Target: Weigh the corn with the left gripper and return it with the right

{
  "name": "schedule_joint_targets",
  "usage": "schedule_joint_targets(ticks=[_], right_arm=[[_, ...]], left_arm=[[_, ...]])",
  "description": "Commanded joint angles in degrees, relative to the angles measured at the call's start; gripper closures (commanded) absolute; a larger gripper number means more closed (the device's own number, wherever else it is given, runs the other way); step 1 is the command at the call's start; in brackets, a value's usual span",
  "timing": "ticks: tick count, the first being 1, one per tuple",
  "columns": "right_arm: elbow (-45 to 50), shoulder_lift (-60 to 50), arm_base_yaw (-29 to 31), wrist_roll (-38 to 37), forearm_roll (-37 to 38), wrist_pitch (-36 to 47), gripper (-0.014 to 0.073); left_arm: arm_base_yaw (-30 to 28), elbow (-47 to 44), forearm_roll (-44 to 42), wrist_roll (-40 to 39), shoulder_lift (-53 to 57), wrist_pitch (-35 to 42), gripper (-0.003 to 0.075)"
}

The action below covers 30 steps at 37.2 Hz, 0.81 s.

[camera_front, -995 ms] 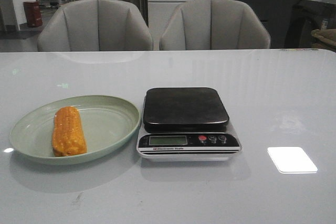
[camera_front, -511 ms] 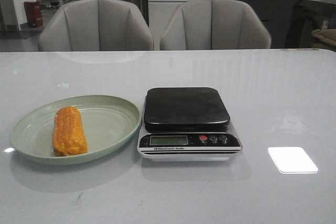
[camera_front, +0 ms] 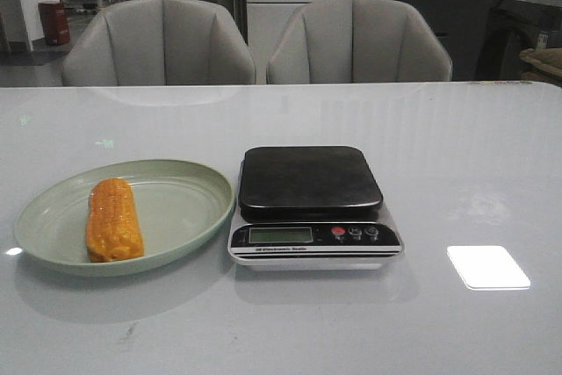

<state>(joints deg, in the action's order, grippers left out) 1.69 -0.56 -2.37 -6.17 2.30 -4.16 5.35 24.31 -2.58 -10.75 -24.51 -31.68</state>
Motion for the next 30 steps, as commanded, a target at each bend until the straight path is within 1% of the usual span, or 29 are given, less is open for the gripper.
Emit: schedule_joint_targets(ticks=[1, 3, 6, 8, 12, 14, 17, 20, 26, 30], right_arm=[[0.38, -1.04, 0.29, 0.42, 0.68, 4.54, 0.0417], [0.38, -1.04, 0.29, 0.42, 0.68, 4.54, 0.0417], [0.38, -1.04, 0.29, 0.42, 0.68, 4.54, 0.0417], [0.38, -1.04, 0.29, 0.42, 0.68, 4.54, 0.0417], [0.38, -1.04, 0.29, 0.42, 0.68, 4.54, 0.0417], [0.38, -1.04, 0.29, 0.42, 0.68, 4.54, 0.0417], [0.38, -1.04, 0.29, 0.42, 0.68, 4.54, 0.0417], [0.38, -1.04, 0.29, 0.42, 0.68, 4.54, 0.0417], [0.38, -1.04, 0.29, 0.42, 0.68, 4.54, 0.0417], [0.38, -1.04, 0.29, 0.42, 0.68, 4.54, 0.0417]], left_arm=[[2.51, 2.61, -1.13, -0.45, -2.21, 4.74, 0.0592], [3.92, 3.14, -1.77, -0.45, -3.49, 4.38, 0.0587], [6.35, 4.26, -2.14, -0.45, -6.13, 4.16, 0.0529], [7.79, 5.10, -2.14, -0.45, -7.81, 4.16, 0.0467], [10.06, 7.04, -1.18, -0.45, -11.62, 5.57, 0.0302], [10.58, 8.07, 0.33, -0.54, -13.76, 6.85, 0.0235], [11.10, 9.79, 3.47, -0.54, -17.46, 8.81, 0.0162], [11.32, 11.53, 6.27, -0.54, -21.69, 10.30, 0.0140], [11.32, 15.50, 9.85, -0.54, -31.61, 10.57, 0.0140], [12.81, 17.71, 10.20, -0.54, -37.53, 10.86, 0.0142]])
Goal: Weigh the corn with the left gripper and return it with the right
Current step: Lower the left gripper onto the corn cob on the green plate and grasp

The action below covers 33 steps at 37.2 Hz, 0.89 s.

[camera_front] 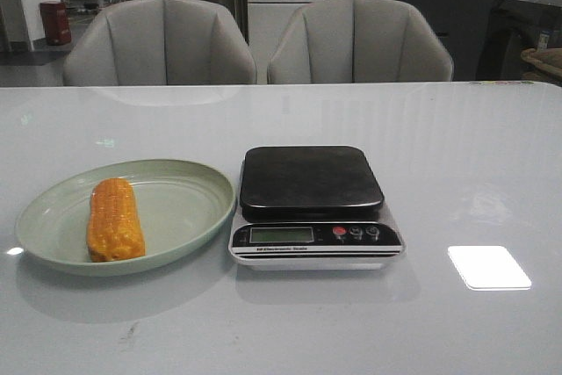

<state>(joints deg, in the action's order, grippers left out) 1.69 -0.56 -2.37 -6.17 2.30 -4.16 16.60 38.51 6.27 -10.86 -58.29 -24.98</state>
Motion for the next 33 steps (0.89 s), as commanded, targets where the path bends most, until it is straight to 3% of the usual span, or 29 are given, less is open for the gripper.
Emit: schedule_joint_targets(ticks=[1, 15, 33], right_arm=[[0.38, -1.04, 0.29, 0.42, 0.68, 4.54, 0.0417], [0.38, -1.04, 0.29, 0.42, 0.68, 4.54, 0.0417], [0.38, -1.04, 0.29, 0.42, 0.68, 4.54, 0.0417]], left_arm=[[2.10, 4.12, 1.46, -0.43, -5.39, 4.44, 0.0144], [9.17, 10.94, 5.41, -0.46, -24.95, 7.09, 0.0144], [9.69, 12.86, 6.90, -2.43, -37.02, 7.12, 0.0157]])
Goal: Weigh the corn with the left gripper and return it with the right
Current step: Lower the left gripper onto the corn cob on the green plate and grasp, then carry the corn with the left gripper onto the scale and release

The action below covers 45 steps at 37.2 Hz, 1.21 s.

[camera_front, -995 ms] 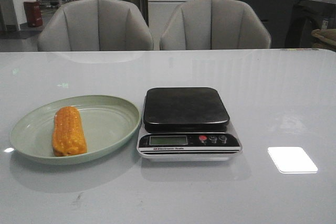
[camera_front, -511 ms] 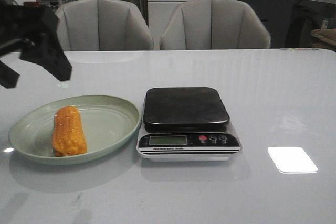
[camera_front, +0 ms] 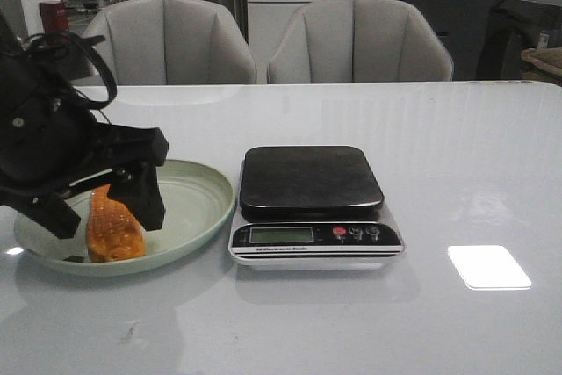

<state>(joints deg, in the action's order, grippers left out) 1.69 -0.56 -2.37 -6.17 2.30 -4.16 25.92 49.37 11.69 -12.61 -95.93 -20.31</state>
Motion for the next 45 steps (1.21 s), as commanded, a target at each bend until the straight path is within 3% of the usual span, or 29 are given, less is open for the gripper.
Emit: schedule_joint_targets(ticks=[1, 3, 10, 12, 22, 36, 40, 45], right_arm=[[0.38, -1.04, 0.29, 0.42, 0.68, 4.54, 0.0417], [0.38, -1.04, 0.29, 0.42, 0.68, 4.54, 0.0417], [0.38, -1.04, 0.29, 0.42, 0.68, 4.54, 0.0417], [0.38, -1.04, 0.29, 0.42, 0.68, 4.54, 0.0417], [0.38, -1.04, 0.29, 0.42, 0.68, 4.54, 0.0417], [0.38, -1.04, 0.29, 0.42, 0.68, 4.54, 0.0417], [0.38, -1.04, 0.29, 0.42, 0.68, 4.54, 0.0417], [0.38, -1.04, 0.29, 0.42, 0.68, 4.54, 0.0417]], left_arm=[[0.37, 2.28, 1.48, -0.69, -0.17, 2.46, 0.0175], [0.47, 2.85, 1.72, -0.69, -1.08, 2.06, 0.0228], [1.62, 5.97, 1.72, -0.69, -1.11, 0.73, 0.0560], [2.09, 7.72, 1.72, -0.69, -0.52, 0.72, 0.0617], [8.37, 17.81, 1.72, -0.69, -1.27, 1.81, 0.0596], [14.72, 25.03, 2.92, -0.69, -9.46, 2.71, 0.0580], [15.80, 26.16, 2.92, -0.69, -11.31, 3.48, 0.0495], [16.48, 27.24, 3.10, -0.69, -12.63, 3.58, 0.0274]])
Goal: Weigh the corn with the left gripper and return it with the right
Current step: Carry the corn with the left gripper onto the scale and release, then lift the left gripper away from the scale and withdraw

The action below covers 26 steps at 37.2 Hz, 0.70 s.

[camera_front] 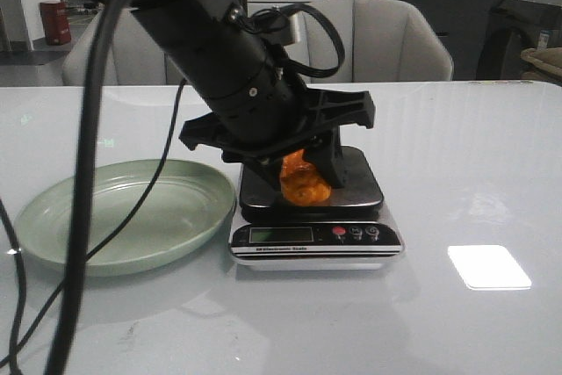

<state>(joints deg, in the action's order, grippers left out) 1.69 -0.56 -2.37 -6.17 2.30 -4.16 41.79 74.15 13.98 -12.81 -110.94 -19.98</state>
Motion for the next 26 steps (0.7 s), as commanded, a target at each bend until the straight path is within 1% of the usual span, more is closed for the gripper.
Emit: schedule_joint_targets(ticks=[1, 3, 5, 6, 11, 16, 21, 26], right_arm=[[0.38, -1.04, 0.29, 0.42, 0.68, 4.54, 0.0417], [0.38, -1.04, 0.29, 0.42, 0.68, 4.54, 0.0417], [0.38, -1.04, 0.29, 0.42, 0.68, 4.54, 0.0417], [0.38, -1.04, 0.29, 0.42, 0.68, 4.54, 0.0417], [0.38, -1.04, 0.29, 0.42, 0.68, 4.54, 0.0417], [0.38, -1.04, 0.29, 0.42, 0.68, 4.54, 0.0417], [0.38, -1.04, 0.29, 0.42, 0.68, 4.54, 0.0417], [0.38, -1.04, 0.29, 0.42, 0.68, 4.54, 0.0417]], left_arm=[[0.61, 2.45, 0.81, -0.49, 2.32, 3.25, 0.0226], [0.61, 2.45, 0.81, -0.49, 2.32, 3.25, 0.0161], [0.31, 2.59, 0.81, -0.49, 2.32, 3.02, 0.0127], [0.08, 2.57, 0.81, -0.49, 2.46, 2.90, 0.0122], [-1.30, 2.69, 0.81, -0.49, 4.37, 1.45, 0.0124], [-2.89, 2.19, -0.39, -0.49, 8.57, -0.11, 0.0124], [-4.29, -0.70, -2.87, -0.49, 14.94, 0.50, 0.0124], [-5.36, -6.09, -5.27, -0.49, 21.86, 0.79, 0.0125]])
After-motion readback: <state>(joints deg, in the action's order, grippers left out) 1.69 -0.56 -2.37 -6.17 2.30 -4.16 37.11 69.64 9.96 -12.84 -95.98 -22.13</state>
